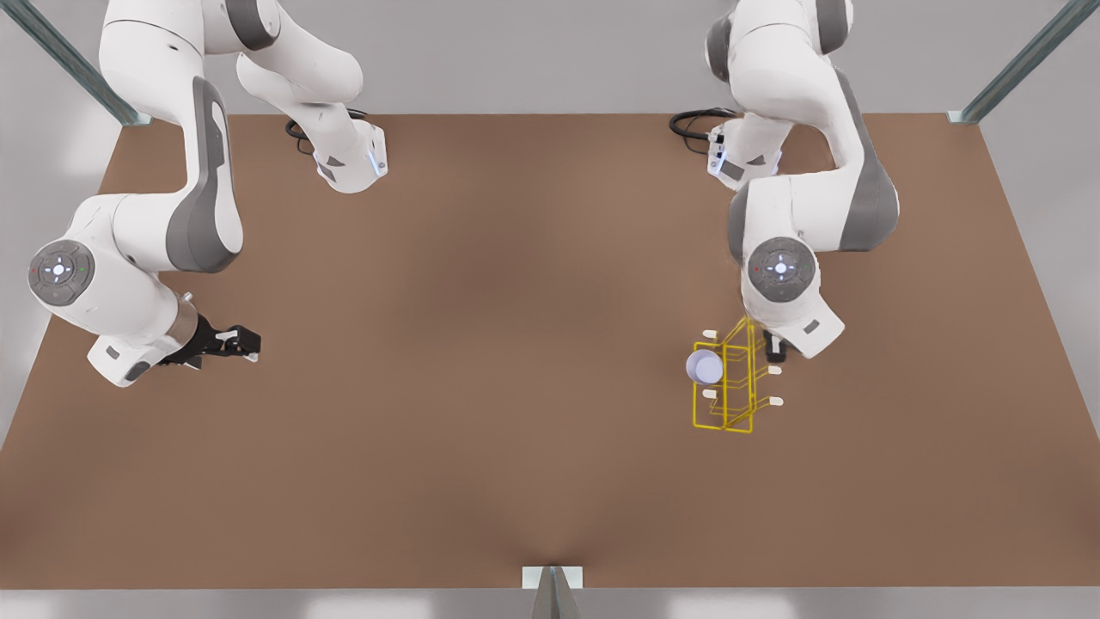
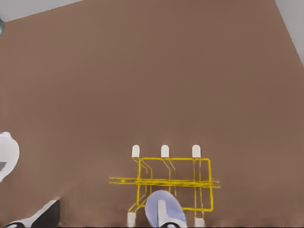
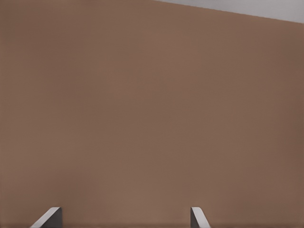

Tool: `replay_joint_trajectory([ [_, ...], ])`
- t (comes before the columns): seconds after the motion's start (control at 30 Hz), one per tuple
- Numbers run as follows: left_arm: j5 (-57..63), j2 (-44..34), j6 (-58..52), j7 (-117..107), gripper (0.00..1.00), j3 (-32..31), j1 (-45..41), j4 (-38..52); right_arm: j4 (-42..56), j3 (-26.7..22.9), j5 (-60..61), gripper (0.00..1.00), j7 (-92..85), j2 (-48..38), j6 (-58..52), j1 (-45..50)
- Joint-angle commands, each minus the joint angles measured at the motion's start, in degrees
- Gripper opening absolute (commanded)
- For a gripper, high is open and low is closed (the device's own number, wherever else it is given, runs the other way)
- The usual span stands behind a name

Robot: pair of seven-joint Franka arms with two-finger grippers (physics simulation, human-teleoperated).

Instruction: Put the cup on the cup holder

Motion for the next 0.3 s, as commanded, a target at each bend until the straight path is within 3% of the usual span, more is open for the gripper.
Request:
replay_joint_trajectory([
  [0.0,5.09,-6.72,-9.13,86.65,1.0,-30.27,22.72,1.98,0.03,0.01,0.07,1.0,-0.5,-0.03,-0.01,-0.01],
  [0.03,10.46,-10.23,-2.29,86.29,1.0,-45.23,34.61,-1.52,0.03,0.01,0.07,1.0,-0.5,-0.03,-0.01,-0.01],
  [0.07,10.56,-17.87,11.67,86.03,1.0,-47.54,37.09,-15.38,0.03,0.01,0.16,1.0,-0.5,-0.03,-0.01,-0.01],
  [0.1,10.3,-18.68,11.97,84.8,1.0,-47.28,37.0,-17.98,0.03,0.01,0.07,1.0,-0.5,-0.03,-0.01,-0.01],
  [0.2,9.68,-14.9,-3.49,84.89,1.0,-46.92,37.09,-7.79,0.03,0.01,0.07,1.0,-0.5,0.06,-0.01,-0.01],
  [0.27,8.18,-14.02,-4.91,84.98,1.0,-46.75,37.35,-7.16,0.03,0.01,0.16,1.0,-0.59,0.06,-0.01,-0.01],
])
